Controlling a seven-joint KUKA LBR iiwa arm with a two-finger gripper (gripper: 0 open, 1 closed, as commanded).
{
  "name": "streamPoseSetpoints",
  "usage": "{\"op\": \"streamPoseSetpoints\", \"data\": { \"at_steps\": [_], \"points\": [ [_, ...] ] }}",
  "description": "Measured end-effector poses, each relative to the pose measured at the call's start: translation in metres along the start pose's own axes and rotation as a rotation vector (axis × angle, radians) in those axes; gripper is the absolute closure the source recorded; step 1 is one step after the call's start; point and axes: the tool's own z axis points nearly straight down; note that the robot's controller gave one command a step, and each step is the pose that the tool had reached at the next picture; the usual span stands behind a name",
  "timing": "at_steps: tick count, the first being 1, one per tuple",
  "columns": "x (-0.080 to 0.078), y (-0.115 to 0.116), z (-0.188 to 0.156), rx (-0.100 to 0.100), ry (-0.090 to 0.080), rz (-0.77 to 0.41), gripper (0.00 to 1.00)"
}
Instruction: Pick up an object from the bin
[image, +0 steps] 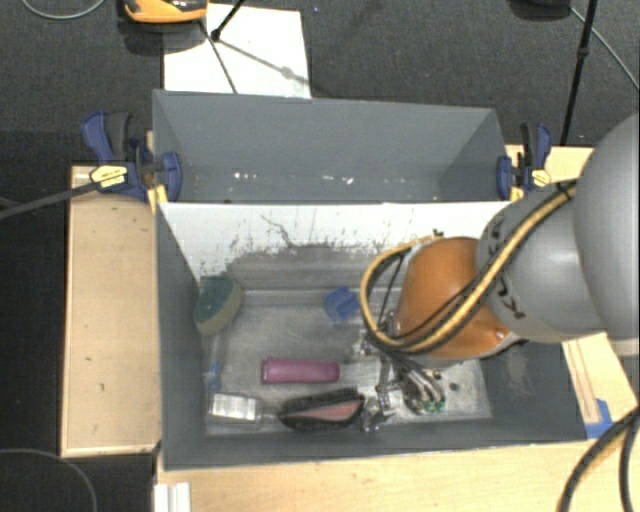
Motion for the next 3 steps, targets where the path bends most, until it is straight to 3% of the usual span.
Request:
{"op": "streamPoseSetpoints", "data": {
  "at_steps": [1, 3],
  "points": [
    [-0.003, 0.041, 0.0, -0.001, 0.001, 0.066, 0.0],
    [-0.021, 0.14, 0.002, -0.002, 0.007, -0.156, 0.0]
  ]
}}
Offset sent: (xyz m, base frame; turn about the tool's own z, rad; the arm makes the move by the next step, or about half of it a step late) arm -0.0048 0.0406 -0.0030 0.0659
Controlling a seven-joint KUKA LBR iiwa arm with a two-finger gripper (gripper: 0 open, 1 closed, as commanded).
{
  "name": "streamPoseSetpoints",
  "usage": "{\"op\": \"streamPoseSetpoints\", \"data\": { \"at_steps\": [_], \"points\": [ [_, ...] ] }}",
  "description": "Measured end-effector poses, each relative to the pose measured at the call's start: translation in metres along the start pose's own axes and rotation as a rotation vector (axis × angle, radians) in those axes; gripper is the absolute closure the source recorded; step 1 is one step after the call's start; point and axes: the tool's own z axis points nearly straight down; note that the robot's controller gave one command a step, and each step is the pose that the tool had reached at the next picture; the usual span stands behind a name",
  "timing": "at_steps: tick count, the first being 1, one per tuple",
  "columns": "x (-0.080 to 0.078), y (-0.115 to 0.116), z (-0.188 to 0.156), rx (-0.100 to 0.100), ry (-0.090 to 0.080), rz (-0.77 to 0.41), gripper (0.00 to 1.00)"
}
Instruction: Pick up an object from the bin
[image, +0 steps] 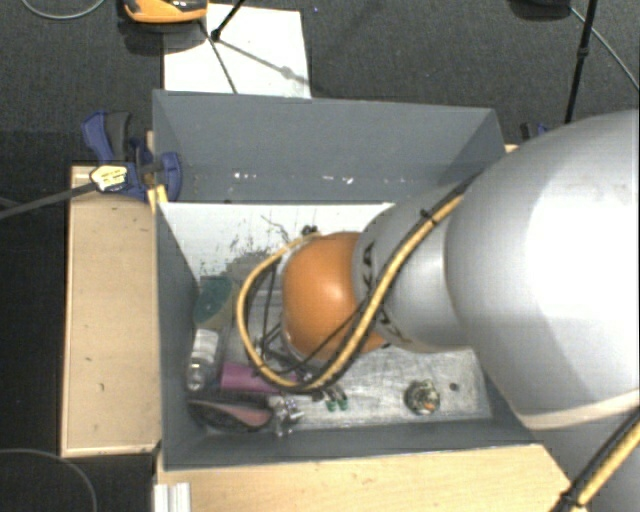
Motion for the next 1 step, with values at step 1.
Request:
{"op": "streamPoseSetpoints", "data": {
  "at_steps": [1],
  "points": [
    [-0.0022, -0.0008, -0.0021, 0.0, -0.007, 0.001, 1.0]
  ]
}}
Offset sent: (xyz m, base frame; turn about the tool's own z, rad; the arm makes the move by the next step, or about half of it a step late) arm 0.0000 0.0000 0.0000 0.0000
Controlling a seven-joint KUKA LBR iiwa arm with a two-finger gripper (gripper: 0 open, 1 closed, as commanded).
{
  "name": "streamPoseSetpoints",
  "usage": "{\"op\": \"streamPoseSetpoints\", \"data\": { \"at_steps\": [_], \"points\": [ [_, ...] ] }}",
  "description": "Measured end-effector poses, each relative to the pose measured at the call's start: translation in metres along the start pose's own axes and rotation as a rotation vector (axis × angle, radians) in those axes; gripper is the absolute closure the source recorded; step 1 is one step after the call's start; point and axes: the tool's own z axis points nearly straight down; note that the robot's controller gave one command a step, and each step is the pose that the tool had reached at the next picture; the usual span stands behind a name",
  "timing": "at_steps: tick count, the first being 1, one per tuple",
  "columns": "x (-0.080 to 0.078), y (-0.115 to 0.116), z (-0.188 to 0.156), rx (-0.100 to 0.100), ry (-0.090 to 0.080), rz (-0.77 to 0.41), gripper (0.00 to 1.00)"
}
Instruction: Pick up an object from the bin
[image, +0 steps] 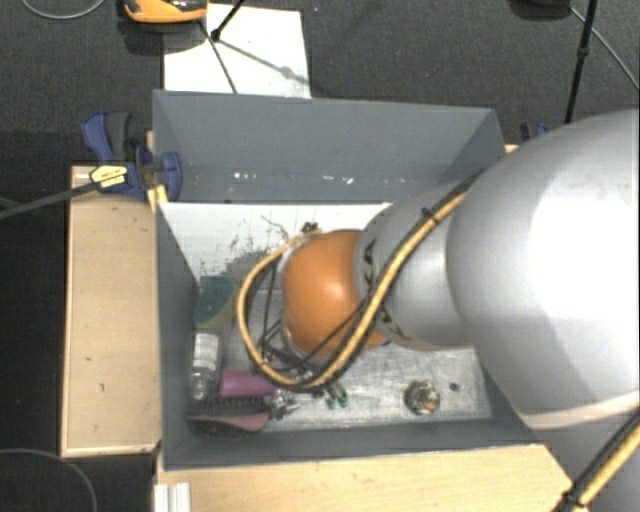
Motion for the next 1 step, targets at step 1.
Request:
{"op": "streamPoseSetpoints", "data": {
  "at_steps": [1],
  "points": [
    [0.0048, 0.004, -0.1525, -0.002, 0.005, 0.009, 1.0]
  ]
}}
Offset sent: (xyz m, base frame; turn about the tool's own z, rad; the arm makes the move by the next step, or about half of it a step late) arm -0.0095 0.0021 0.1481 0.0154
